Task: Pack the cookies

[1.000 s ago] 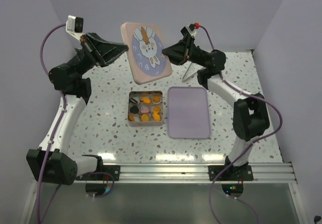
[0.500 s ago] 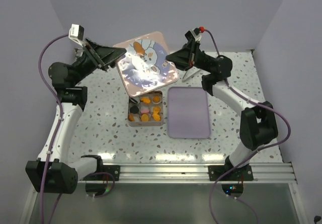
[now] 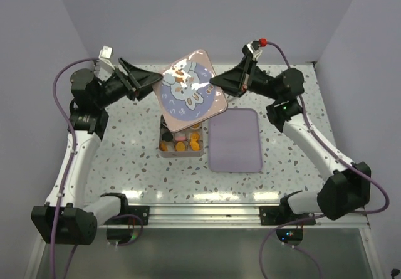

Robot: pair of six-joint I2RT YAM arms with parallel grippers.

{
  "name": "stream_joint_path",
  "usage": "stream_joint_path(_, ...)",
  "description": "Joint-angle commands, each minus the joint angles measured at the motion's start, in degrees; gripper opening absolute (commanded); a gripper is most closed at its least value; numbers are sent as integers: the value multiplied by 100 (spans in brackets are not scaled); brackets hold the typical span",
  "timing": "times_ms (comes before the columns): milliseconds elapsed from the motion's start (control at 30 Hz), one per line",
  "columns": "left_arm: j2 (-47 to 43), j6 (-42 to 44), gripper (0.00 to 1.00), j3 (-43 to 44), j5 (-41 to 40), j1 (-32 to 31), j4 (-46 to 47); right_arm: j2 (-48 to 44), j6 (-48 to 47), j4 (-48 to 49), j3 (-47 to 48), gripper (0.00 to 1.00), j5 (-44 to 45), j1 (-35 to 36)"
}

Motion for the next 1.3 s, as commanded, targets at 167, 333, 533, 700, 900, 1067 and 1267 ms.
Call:
stream_joint_path(167,-191,930,85,349,-713,128,-1537,-1136,-2876,-5212,201,0,1804,2)
stream_joint_path(333,-226,1834,88,534,-1214,128,-2756,-1584,-2227,-4436,-976,0,2482,2)
stream_joint_path(533,-402,2819,88,88,-2067,128,-3542,-1603,-1487,-2913,-2181,0,2816,19)
stream_joint_path(700,-411,3198,88,-458,-2516,128,-3533,-1085,-1321,-1763,-2542,0,2939,134)
stream_joint_path(900,-385,3058,88,-1511,-2797,128,-2938,-23,-1057,-409,-2833,0,3071,309)
stream_joint_path(1067,-78,3040,87,-2032,-2771,128,-2348,910,-583,1111,-2868,0,3080,397)
stream_joint_path(1267,318,3040,86,-2234,-2499,128,-1628,1526,-494,1631,-2736,0,3089,520)
